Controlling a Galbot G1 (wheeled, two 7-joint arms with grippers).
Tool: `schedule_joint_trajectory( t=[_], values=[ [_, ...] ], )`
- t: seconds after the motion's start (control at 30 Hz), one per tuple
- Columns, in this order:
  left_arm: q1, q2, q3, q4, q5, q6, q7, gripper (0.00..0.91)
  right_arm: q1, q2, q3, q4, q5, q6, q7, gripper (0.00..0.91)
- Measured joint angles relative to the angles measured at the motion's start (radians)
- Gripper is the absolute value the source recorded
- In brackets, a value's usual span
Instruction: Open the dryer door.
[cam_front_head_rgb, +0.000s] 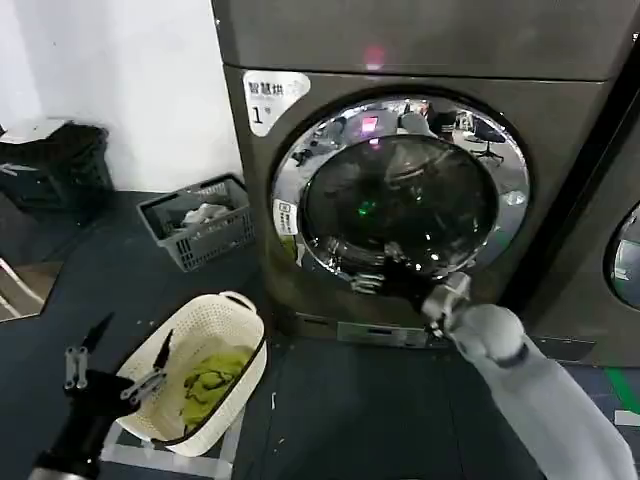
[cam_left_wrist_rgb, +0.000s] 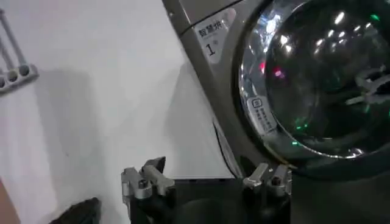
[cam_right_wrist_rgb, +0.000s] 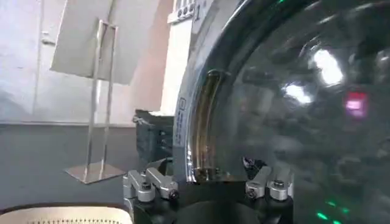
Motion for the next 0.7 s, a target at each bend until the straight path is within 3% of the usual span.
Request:
schedule_joint_trajectory(
  t=[0.7],
  values=[
    [0.016,-0.033,-0.006,-0.015,0.033,-0.013,0.019,0.907,0.25,0.165,-0.206,-0.241,-0.056,0.034,-0.028,0.907]
  ],
)
